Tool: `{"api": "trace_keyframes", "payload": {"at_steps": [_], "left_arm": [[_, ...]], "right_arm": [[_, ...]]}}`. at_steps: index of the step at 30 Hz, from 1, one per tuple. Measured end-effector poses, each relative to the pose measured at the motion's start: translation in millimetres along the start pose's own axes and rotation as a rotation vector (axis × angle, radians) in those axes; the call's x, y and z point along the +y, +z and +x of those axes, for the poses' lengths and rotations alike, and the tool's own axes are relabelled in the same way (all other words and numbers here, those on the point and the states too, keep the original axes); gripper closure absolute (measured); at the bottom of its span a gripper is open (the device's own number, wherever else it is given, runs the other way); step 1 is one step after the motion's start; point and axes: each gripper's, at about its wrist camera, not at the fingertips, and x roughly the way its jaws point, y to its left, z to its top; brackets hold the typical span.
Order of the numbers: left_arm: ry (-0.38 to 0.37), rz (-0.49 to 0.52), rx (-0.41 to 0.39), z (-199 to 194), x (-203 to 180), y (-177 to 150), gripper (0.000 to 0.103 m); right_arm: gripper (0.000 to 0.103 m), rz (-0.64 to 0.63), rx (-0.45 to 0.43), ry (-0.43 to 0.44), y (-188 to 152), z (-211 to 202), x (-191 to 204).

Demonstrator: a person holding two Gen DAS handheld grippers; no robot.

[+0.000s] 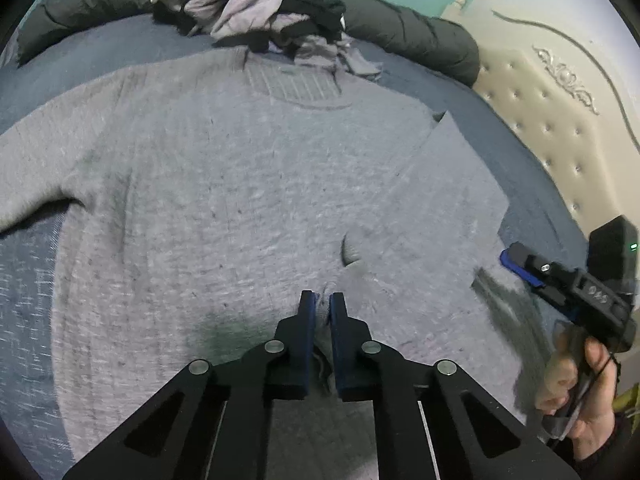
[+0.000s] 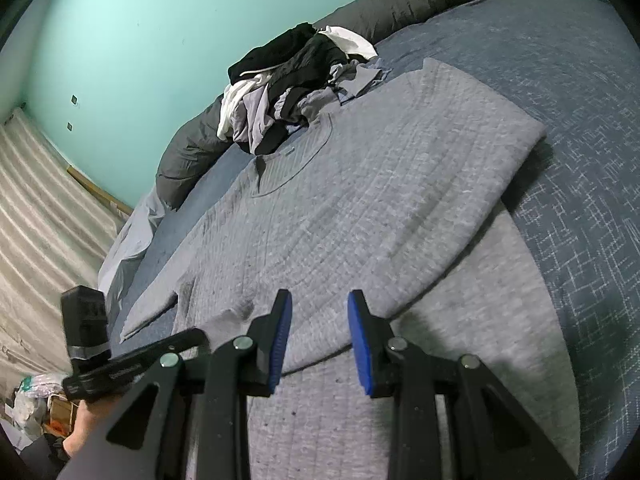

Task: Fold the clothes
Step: 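Grasp the sweatshirt hem with the left gripper and fold it toward the collar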

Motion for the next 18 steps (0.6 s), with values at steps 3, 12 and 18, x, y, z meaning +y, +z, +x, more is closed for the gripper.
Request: {"api": "trace_keyframes", "payload": {"at_steps": [3, 12, 18], "left_arm": [[-0.018, 0.022, -0.021, -13.0, -4.5, 6.2, 0.097], [-0.033, 0.01, -0.125, -98.7, -2.1, 14.3, 0.097], [0.013, -0.082, -0.082, -110.1, 30.8, 2.3, 0.097]], "right_arm": [[0.074, -0.002, -0.005, 0.0, 1.1, -1.3, 0.1], [0.074, 0.007, -0.018, 0.015, 4.8, -7.7, -1.5], [0.074, 0.013, -0.013, 0.018, 4.7, -7.3, -2.4]]}}
